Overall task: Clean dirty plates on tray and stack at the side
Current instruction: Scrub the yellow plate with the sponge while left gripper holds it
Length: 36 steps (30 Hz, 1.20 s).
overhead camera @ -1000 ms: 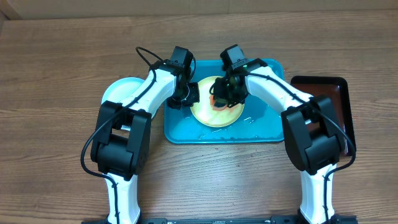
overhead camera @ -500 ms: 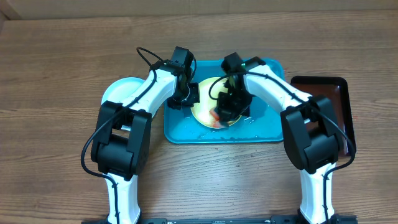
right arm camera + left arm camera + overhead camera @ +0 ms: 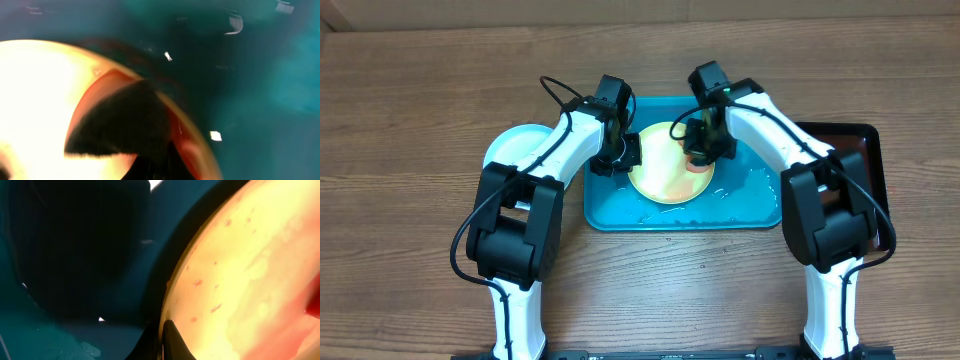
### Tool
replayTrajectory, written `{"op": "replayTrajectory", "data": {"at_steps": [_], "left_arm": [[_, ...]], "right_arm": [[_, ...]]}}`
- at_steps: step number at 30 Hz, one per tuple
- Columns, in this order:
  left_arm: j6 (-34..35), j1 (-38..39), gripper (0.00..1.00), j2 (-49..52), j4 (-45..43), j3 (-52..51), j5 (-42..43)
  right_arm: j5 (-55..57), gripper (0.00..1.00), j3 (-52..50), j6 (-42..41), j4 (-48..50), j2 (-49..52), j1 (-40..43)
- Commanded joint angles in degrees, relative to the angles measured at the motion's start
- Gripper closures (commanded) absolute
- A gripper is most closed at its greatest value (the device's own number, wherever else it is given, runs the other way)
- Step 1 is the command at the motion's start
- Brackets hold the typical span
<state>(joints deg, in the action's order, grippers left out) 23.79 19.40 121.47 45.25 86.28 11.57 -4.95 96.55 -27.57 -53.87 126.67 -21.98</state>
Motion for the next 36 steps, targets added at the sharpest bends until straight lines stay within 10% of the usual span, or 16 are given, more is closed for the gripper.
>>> {"op": "replayTrajectory", "data": {"at_steps": [1,15,36], "left_arm": [[-1.1,-0.3,0.96,1.8,0.6,-0.7,-2.3],[-1.1,-0.3,0.96,1.8,0.6,-0.7,-2.5],[-1.1,-0.3,0.96,1.9,1.0,-0.7,-2.6]], "right_arm": [[-5.4,0.96,1.4,0.8,2.7,2.7,-3.2],[-21.0,0.96,1.4,2.2,-4.2,2.7,-5.3],[5.7,0.96,4.0,0.3,-6.4,2.7,-0.7]]}}
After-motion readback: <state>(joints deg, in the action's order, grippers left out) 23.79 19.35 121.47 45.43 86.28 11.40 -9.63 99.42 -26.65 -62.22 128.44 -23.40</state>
